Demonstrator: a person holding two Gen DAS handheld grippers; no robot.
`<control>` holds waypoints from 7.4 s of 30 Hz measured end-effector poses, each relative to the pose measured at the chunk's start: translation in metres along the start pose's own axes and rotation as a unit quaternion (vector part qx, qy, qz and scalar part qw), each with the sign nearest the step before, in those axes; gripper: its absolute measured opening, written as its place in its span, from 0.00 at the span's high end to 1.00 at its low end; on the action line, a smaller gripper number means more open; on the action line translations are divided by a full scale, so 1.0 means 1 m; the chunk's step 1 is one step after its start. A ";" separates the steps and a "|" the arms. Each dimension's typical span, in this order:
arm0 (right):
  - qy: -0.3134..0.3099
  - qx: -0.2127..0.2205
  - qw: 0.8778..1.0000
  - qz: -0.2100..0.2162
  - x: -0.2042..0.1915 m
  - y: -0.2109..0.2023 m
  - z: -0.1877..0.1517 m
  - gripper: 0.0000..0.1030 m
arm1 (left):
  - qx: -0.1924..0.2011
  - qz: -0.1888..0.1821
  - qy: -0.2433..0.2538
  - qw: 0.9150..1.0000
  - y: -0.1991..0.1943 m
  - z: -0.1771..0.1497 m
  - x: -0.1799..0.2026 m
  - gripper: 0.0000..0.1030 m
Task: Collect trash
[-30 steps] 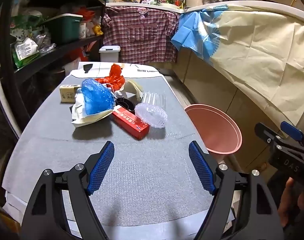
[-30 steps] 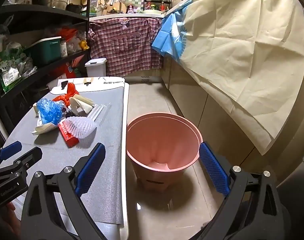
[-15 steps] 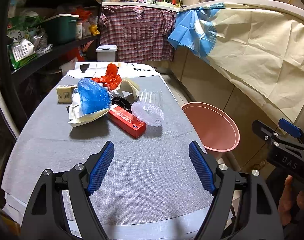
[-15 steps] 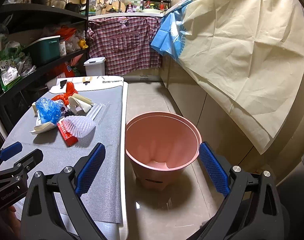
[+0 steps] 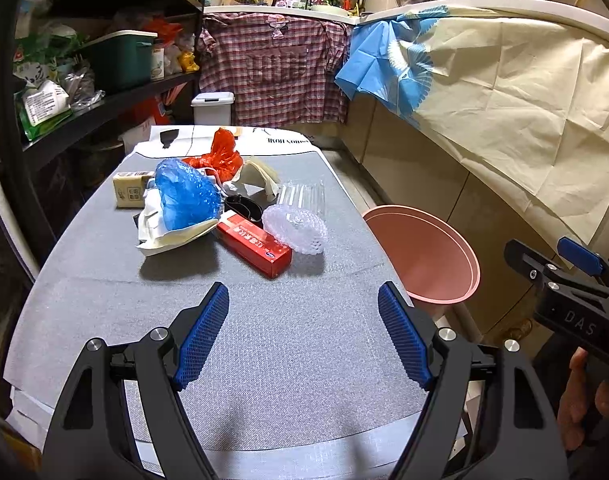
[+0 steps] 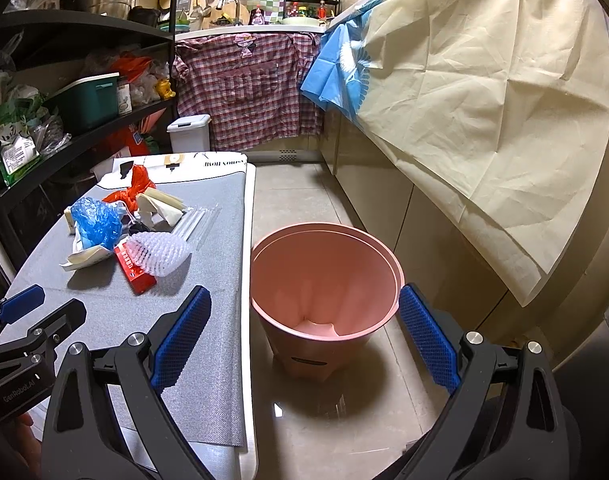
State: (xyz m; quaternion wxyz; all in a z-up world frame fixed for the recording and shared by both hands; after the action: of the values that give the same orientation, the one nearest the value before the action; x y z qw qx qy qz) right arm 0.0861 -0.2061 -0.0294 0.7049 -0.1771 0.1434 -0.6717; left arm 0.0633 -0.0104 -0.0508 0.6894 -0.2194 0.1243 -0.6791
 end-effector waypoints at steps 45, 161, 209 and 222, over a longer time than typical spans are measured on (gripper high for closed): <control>0.000 0.003 1.000 -0.002 -0.001 -0.002 0.003 0.10 | 0.002 0.000 0.003 1.000 -0.001 0.000 0.001 0.27; 0.032 -0.002 0.997 0.074 0.038 0.085 0.106 0.89 | 0.011 -0.076 0.029 0.997 0.091 0.117 0.026 0.94; 0.040 -0.046 0.998 -0.007 0.084 0.150 0.061 0.41 | -0.033 -0.121 0.049 0.991 0.163 0.088 0.135 0.60; 0.042 -0.029 0.999 -0.015 0.087 0.140 0.064 0.41 | -0.012 -0.119 0.034 0.992 0.145 0.106 0.115 0.60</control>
State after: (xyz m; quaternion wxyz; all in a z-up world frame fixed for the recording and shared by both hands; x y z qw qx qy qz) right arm 0.2446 -0.2843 -0.0307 0.6827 -0.1713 0.1889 -0.6848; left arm 0.2464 -0.1127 -0.0119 0.5963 -0.2171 0.1289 -0.7620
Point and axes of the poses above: each gripper's, at about its wrist camera, not at the fingertips, and y roughly the way its jaws point, x to its right, z to its top, the point moved 8 cm from there along y, roughly the way its jaws point, and after that the axes turned 8 degrees about x, right-handed, at the moved point
